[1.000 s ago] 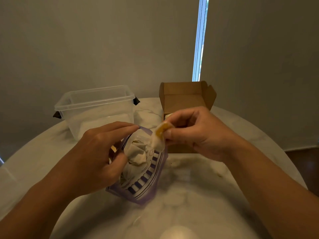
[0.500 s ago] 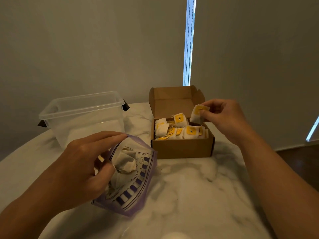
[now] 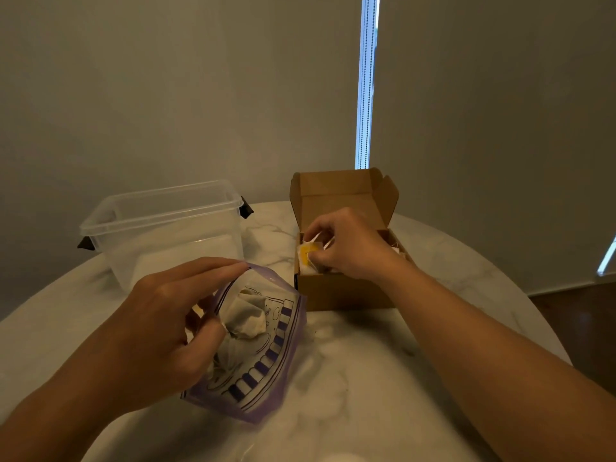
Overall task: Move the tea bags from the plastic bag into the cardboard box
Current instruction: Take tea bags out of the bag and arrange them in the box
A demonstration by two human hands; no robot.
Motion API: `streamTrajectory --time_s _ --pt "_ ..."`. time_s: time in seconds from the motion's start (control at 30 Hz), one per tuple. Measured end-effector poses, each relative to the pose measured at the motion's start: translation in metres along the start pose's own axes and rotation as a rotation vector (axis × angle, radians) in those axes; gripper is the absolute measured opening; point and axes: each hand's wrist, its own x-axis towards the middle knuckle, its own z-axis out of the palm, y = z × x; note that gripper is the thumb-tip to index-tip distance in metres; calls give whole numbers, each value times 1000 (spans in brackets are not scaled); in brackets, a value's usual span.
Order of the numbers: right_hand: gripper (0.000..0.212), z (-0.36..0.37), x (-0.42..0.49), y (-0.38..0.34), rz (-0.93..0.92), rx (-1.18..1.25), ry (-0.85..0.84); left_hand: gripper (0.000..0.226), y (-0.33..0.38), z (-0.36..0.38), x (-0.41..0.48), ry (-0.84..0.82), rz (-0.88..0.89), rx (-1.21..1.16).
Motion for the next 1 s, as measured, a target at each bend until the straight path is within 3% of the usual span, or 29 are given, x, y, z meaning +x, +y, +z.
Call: streamTrajectory --time_s 0.2,0.37,0.5,0.67,0.83,1.0 --pt "25 -11 -5 8 -14 -91 151 52 0 0 1 1 1 14" --pt "20 -21 -33 0 -25 -68 125 54 4 -6 4 -34 -4 38" --pt "12 -23 -58 -25 -80 147 38 58 7 -8 4 -69 -2 69" --pt "12 -13 -76 -54 -132 358 -215 58 8 -7 4 -76 -16 103" --pt "16 20 -83 -62 -146 228 -307 55 9 -8 4 -101 -6 127" --pt "18 57 -87 -72 -221 18 -205 55 13 -7 4 -88 6 111"
